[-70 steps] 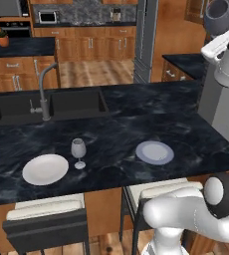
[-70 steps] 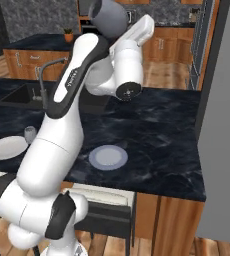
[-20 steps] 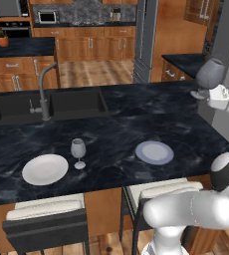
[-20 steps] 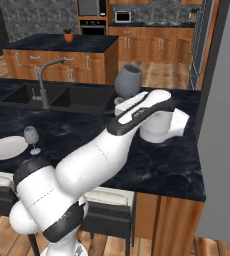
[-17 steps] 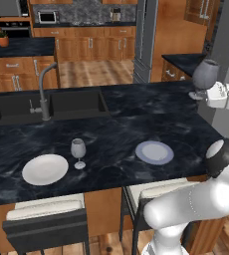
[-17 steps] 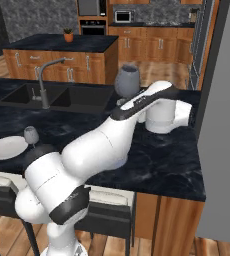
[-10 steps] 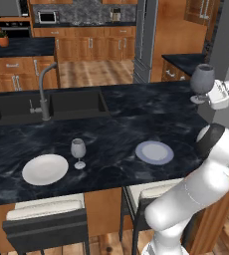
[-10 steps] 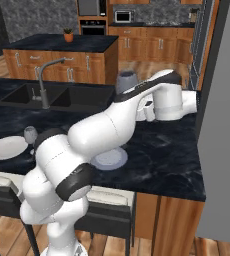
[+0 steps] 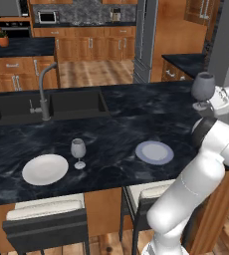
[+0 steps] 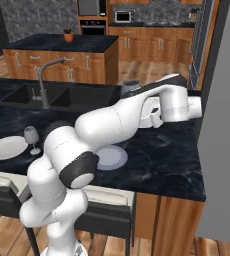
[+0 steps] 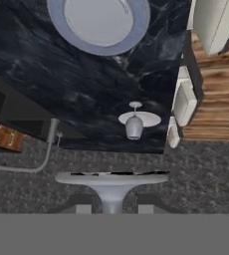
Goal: Retrieve the wine glasses from the counter and place one next to each plate.
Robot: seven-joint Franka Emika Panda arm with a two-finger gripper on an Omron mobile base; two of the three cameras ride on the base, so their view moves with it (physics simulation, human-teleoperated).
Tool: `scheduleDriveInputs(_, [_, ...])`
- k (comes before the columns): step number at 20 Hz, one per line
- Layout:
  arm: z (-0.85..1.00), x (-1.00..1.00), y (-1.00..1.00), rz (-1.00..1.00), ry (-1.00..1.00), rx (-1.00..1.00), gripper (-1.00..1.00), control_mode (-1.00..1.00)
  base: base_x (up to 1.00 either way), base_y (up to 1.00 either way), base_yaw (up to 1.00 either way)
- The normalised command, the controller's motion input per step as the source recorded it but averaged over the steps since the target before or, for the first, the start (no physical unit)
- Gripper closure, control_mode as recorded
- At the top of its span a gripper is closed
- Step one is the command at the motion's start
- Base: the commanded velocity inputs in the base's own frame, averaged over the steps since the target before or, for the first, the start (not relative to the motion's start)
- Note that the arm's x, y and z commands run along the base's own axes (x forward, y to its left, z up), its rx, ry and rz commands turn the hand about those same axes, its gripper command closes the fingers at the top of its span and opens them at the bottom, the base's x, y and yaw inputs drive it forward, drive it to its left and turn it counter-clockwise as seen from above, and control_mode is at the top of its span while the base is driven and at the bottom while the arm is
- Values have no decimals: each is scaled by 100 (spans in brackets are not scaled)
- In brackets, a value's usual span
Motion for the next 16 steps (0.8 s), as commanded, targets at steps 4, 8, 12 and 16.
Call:
scheduleDriveInputs(4, [-44, 0, 0, 0, 0, -15, 100, -100, 0, 0, 0])
scheduleDriveInputs(8, [-52, 0, 0, -2, 0, -17, 100, -100, 0, 0, 0])
scheduleDriveInputs(12, [-52, 0, -1, -6, 0, -10, 100, -100, 0, 0, 0])
scheduleDriveInputs(16, [-44, 0, -4, -6, 0, 0, 100, -100, 0, 0, 0])
